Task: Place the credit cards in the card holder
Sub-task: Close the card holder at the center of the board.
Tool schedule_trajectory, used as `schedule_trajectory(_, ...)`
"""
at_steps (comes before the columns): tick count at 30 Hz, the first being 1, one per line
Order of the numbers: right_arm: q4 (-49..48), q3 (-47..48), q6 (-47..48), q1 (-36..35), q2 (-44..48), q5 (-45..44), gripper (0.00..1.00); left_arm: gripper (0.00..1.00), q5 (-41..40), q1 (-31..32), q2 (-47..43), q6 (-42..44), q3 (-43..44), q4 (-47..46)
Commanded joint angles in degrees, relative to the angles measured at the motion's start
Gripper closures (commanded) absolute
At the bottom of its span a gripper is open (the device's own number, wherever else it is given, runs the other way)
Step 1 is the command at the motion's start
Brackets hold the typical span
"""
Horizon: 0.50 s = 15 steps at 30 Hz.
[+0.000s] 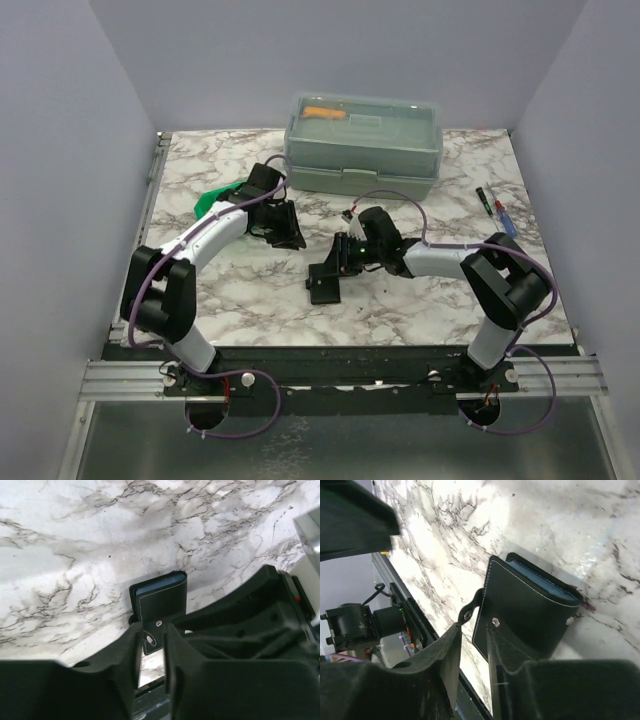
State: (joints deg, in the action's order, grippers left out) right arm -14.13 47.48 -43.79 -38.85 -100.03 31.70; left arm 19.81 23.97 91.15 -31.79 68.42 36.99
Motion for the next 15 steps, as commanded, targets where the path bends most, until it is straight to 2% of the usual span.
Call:
schedule_trajectory(1, 5.78, 3.92, 2.2, -2.72, 0.56, -5.29, 0.68, 0.78, 11.94, -0.95, 5.36, 0.84, -2.02, -6.11)
schedule_trajectory(4, 8.78, 5.47, 2.09, -4.08, 0.71, -9.05, 0.66, 0.82, 14.32, -0.49, 6.92, 0.59, -2.46, -8.8)
schedule_trajectory(10, 15.27, 8.57, 2.04, -6.53, 0.03, -15.58, 0.66, 0.84, 14.03, 0.55, 9.08, 0.87, -2.95, -10.4)
schedule_trajectory(15, 16.41, 10.42, 2.65, -7.58, -1.52, -15.2, 0.69, 0.85, 13.68, 0.8, 9.81, 0.53, -4.22, -11.58)
